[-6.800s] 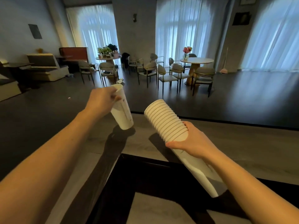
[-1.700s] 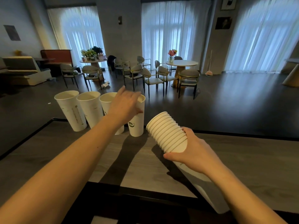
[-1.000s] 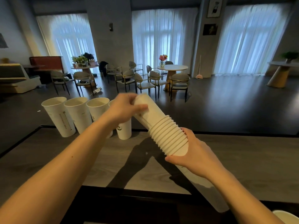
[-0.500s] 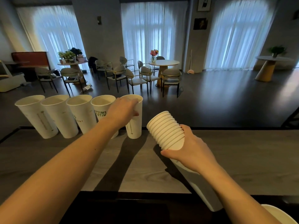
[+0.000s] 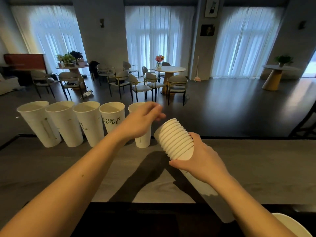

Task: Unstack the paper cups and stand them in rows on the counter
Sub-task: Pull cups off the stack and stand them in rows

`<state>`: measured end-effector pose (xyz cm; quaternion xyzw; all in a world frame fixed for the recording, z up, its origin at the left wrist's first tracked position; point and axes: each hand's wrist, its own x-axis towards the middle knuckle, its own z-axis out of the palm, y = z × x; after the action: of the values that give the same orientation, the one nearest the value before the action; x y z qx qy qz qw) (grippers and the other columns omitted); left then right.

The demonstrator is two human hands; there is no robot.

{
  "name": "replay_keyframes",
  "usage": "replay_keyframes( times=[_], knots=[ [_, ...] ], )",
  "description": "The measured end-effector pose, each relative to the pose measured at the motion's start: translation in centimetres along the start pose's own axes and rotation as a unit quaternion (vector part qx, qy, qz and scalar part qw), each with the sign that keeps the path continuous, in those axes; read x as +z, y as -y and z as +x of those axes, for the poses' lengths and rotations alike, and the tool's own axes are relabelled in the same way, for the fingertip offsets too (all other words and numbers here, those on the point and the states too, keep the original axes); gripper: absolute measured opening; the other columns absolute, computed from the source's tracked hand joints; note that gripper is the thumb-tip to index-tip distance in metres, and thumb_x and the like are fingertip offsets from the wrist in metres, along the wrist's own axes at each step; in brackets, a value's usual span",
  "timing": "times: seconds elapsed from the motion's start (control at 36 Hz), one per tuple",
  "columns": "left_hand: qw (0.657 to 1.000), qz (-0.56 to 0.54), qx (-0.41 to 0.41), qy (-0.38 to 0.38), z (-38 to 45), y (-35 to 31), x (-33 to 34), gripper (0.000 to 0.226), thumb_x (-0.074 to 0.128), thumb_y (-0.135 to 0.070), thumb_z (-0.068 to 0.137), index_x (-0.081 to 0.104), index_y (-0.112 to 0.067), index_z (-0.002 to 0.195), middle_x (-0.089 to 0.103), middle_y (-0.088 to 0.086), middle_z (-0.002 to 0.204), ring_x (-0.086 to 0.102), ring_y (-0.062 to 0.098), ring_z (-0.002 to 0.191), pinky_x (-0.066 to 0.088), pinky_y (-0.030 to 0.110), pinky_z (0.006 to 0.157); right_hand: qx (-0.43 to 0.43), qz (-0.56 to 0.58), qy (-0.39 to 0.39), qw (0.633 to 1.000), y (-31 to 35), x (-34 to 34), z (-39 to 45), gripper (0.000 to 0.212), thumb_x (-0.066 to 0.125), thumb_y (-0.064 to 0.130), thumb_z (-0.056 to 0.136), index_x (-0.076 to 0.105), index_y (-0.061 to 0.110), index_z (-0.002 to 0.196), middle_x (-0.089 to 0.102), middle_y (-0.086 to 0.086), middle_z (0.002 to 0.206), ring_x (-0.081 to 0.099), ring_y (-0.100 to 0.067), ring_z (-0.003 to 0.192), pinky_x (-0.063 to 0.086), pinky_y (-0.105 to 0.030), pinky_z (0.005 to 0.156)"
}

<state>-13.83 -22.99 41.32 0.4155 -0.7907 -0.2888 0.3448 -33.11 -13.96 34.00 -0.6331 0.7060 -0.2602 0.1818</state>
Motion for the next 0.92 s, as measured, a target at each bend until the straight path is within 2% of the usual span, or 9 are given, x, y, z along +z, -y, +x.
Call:
replay_keyframes(
  times=[0.11,0.17,0.28,0.39,0.53,0.64,0.75,0.83,0.92],
  knots=[
    [0.988,0.008,-0.046,0.146,-1.3,-0.5,1.0,0.032,0.04,-0.04,0.102,0.062,-0.026,0.121,0.064,-0.006,0.112,0.059,0.012,0.105,0.045,0.031,0.091,-0.006,-0.016,0.002,1.0,0.6,-0.3,-0.7,0.11,0.076,0.071,0.058,0.019,0.039,0.146,0.054,0.011,0.125,0.057,-0.014,0.107,0.057,-0.043,0.085],
    [0.985,-0.022,-0.053,0.16,-1.6,-0.6,1.0,0.026,0.047,-0.036,0.101,0.07,-0.025,0.106,0.069,-0.003,0.102,0.062,0.016,0.099,0.047,0.037,0.091,-0.014,-0.023,0.004,1.0,0.5,-0.7,-1.0,0.109,0.078,0.069,0.059,0.019,0.04,0.146,0.054,0.011,0.125,0.057,-0.013,0.107,0.057,-0.042,0.085],
    [0.98,-0.081,-0.092,0.154,-2.1,-1.2,0.7,0.022,0.058,-0.032,0.095,0.075,-0.023,0.106,0.073,-0.004,0.105,0.064,0.017,0.106,0.046,0.046,0.1,-0.041,-0.024,0.01,0.999,0.1,-1.8,-1.7,0.107,0.082,0.061,0.063,0.019,0.04,0.147,0.052,0.014,0.125,0.054,-0.009,0.108,0.055,-0.038,0.087],
    [0.983,-0.072,-0.116,0.125,-2.5,-2.1,1.6,0.021,0.065,-0.031,0.091,0.075,-0.022,0.106,0.073,-0.003,0.105,0.064,0.018,0.105,0.047,0.045,0.098,-0.061,-0.019,0.029,0.998,-0.9,-2.7,-2.0,0.107,0.084,0.057,0.064,0.019,0.04,0.147,0.051,0.016,0.125,0.052,-0.006,0.108,0.054,-0.035,0.087],
    [0.986,-0.084,-0.131,0.051,-2.7,-3.8,2.4,0.024,0.077,-0.026,0.08,0.071,-0.017,0.102,0.071,-0.002,0.097,0.064,0.013,0.092,0.047,0.026,0.075,-0.078,-0.018,0.034,0.996,-2.6,-3.8,-2.1,0.106,0.082,0.06,0.06,0.018,0.045,0.143,0.052,0.016,0.122,0.055,-0.009,0.108,0.056,-0.042,0.087],
    [0.992,-0.014,-0.086,-0.09,-1.8,-5.2,2.7,0.014,0.073,-0.032,0.083,0.064,-0.028,0.093,0.065,-0.004,0.094,0.06,0.013,0.088,0.048,0.031,0.075,-0.074,-0.031,0.039,0.996,-4.9,-6.1,-2.2,0.105,0.083,0.057,0.064,0.018,0.042,0.146,0.052,0.016,0.12,0.054,-0.007,0.105,0.055,-0.038,0.086],
    [0.971,0.084,-0.046,-0.22,-0.4,-5.8,2.4,0.027,0.07,-0.032,0.087,0.064,-0.018,0.109,0.064,0.0,0.094,0.06,0.018,0.084,0.053,0.033,0.07,-0.036,-0.118,-0.006,0.992,-6.7,-8.7,-2.1,0.108,0.079,0.062,0.065,0.014,0.038,0.147,0.05,0.006,0.125,0.055,-0.017,0.107,0.055,-0.041,0.083],
    [0.959,0.221,-0.017,-0.176,0.4,-5.1,4.9,0.027,0.069,-0.029,0.088,0.061,-0.015,0.109,0.058,-0.004,0.092,0.056,0.015,0.081,0.043,0.023,0.059,-0.021,-0.146,-0.023,0.989,-7.7,-9.7,-1.7,0.11,0.078,0.063,0.066,0.011,0.035,0.149,0.049,0.001,0.128,0.056,-0.022,0.11,0.054,-0.042,0.081],
    [0.944,0.308,-0.024,-0.114,1.1,-3.7,8.1,0.021,0.069,-0.024,0.087,0.062,-0.013,0.104,0.063,0.003,0.096,0.062,0.023,0.088,0.052,0.038,0.067,-0.027,-0.129,-0.011,0.991,-8.3,-9.8,-1.5,0.11,0.079,0.064,0.065,0.011,0.037,0.148,0.049,0.002,0.128,0.055,-0.02,0.11,0.055,-0.042,0.083]
  ],
)
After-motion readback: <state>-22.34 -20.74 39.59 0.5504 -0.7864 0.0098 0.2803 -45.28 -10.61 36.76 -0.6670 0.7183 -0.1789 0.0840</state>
